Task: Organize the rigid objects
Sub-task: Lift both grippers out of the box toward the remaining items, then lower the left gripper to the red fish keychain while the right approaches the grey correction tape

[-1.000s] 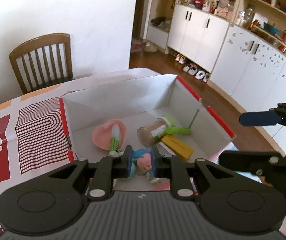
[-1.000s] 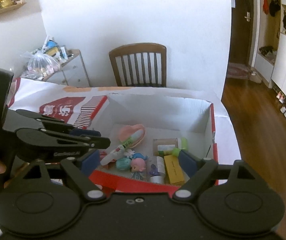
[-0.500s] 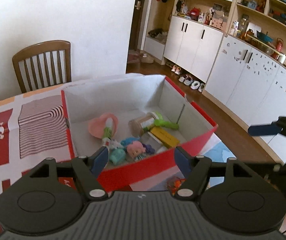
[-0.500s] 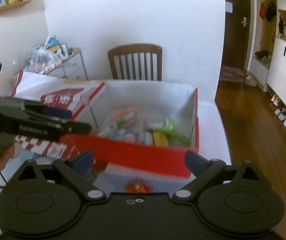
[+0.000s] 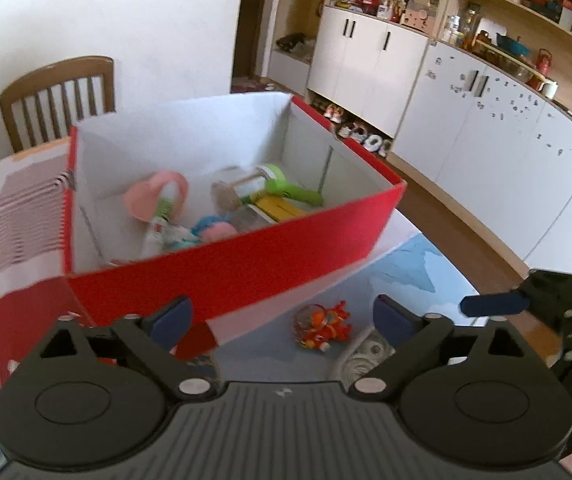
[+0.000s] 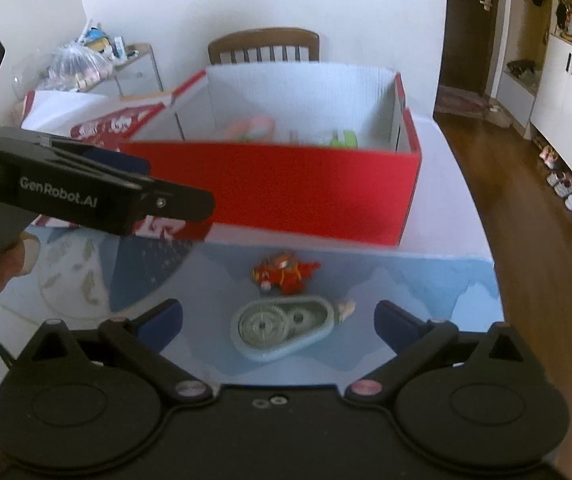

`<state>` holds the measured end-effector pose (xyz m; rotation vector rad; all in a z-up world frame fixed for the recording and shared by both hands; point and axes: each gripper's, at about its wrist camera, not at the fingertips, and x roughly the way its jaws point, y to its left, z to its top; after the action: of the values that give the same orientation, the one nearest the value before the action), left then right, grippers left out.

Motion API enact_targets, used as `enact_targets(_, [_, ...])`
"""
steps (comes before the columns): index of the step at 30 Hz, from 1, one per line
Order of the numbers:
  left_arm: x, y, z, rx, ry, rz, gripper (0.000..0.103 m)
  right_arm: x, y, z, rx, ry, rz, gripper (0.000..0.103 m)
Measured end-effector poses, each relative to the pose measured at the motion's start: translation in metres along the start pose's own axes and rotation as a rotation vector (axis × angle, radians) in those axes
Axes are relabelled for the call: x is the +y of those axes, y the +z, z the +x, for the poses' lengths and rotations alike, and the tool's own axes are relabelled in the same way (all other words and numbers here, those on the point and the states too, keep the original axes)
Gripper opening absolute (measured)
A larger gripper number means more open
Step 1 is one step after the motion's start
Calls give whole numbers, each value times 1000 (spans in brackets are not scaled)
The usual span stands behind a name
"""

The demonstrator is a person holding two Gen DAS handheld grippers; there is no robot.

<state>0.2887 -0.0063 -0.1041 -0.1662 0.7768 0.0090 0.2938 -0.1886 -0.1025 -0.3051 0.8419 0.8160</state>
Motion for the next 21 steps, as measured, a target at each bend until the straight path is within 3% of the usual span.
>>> enact_targets(4, [-7,-9,11,-25,-19,-1,103,2,-10,11,18,-20,16,102])
enact_targets(10, [-13,-15,41,64,-21,-63,103,6,-18,24,27,-36,11,102])
enact_targets(21, [-11,-18,78,116,-7,-53,103,12,-20,46,57,-57,-20,102])
